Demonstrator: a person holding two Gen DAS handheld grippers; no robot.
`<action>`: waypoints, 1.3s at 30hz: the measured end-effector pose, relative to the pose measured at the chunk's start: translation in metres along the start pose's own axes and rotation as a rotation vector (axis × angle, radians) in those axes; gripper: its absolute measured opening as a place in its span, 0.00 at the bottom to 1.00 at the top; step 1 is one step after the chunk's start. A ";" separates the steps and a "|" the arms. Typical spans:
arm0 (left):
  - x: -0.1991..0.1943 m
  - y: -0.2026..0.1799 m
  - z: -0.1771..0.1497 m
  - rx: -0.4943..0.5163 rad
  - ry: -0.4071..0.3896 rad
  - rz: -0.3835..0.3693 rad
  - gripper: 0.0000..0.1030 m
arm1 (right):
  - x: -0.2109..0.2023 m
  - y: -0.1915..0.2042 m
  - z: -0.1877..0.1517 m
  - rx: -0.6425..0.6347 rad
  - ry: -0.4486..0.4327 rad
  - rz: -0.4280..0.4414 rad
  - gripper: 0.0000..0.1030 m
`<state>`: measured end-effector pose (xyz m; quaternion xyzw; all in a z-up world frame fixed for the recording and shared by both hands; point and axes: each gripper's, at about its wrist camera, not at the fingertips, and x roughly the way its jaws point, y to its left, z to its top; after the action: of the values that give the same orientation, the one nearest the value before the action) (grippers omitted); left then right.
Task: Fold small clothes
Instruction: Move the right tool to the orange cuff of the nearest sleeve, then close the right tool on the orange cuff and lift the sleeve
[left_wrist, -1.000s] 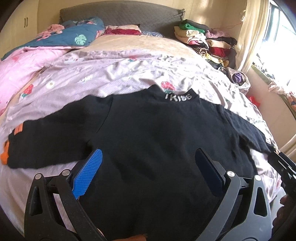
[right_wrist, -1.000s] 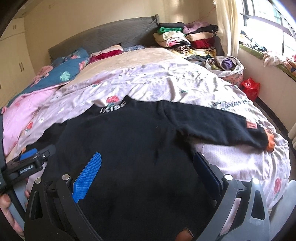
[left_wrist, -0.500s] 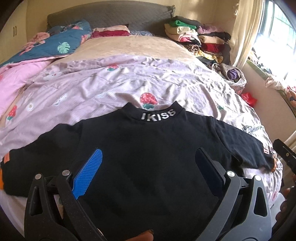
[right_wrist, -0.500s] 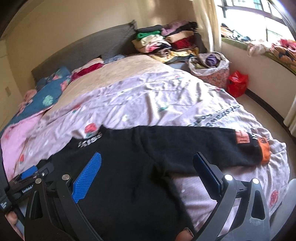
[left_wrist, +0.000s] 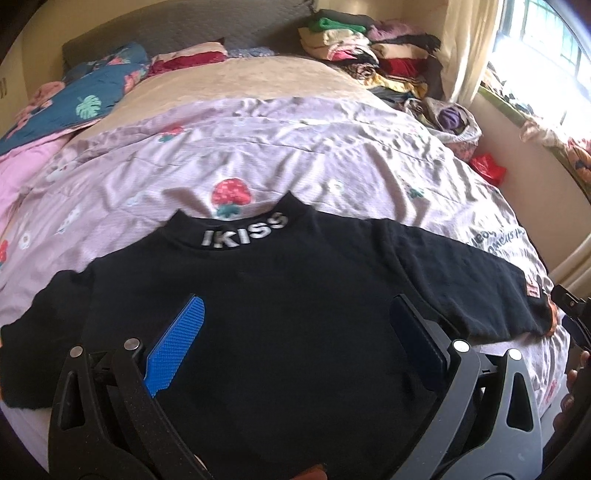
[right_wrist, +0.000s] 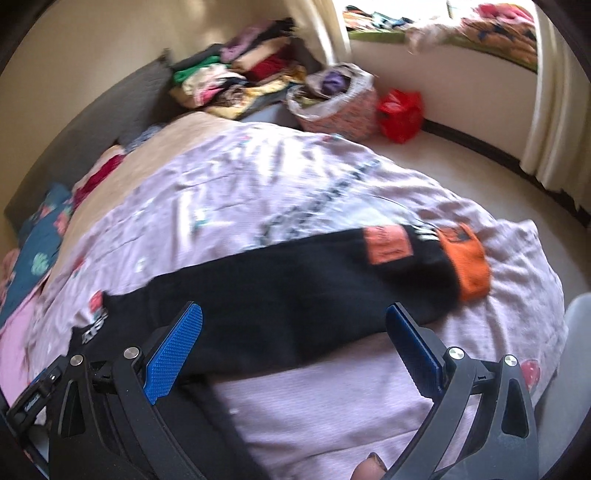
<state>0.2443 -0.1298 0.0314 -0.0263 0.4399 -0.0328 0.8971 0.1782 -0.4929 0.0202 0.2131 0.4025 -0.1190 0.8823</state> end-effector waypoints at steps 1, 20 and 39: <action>0.003 -0.006 0.000 0.009 0.003 0.001 0.91 | 0.003 -0.007 0.000 0.015 0.004 -0.009 0.96; 0.023 -0.043 -0.024 0.059 0.041 -0.039 0.92 | 0.065 -0.131 0.002 0.394 0.017 -0.008 0.42; -0.029 0.040 -0.007 -0.129 -0.064 -0.006 0.92 | -0.037 -0.023 0.030 0.011 -0.241 0.246 0.15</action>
<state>0.2220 -0.0876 0.0471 -0.0863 0.4122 -0.0064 0.9070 0.1648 -0.5257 0.0594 0.2496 0.2640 -0.0371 0.9309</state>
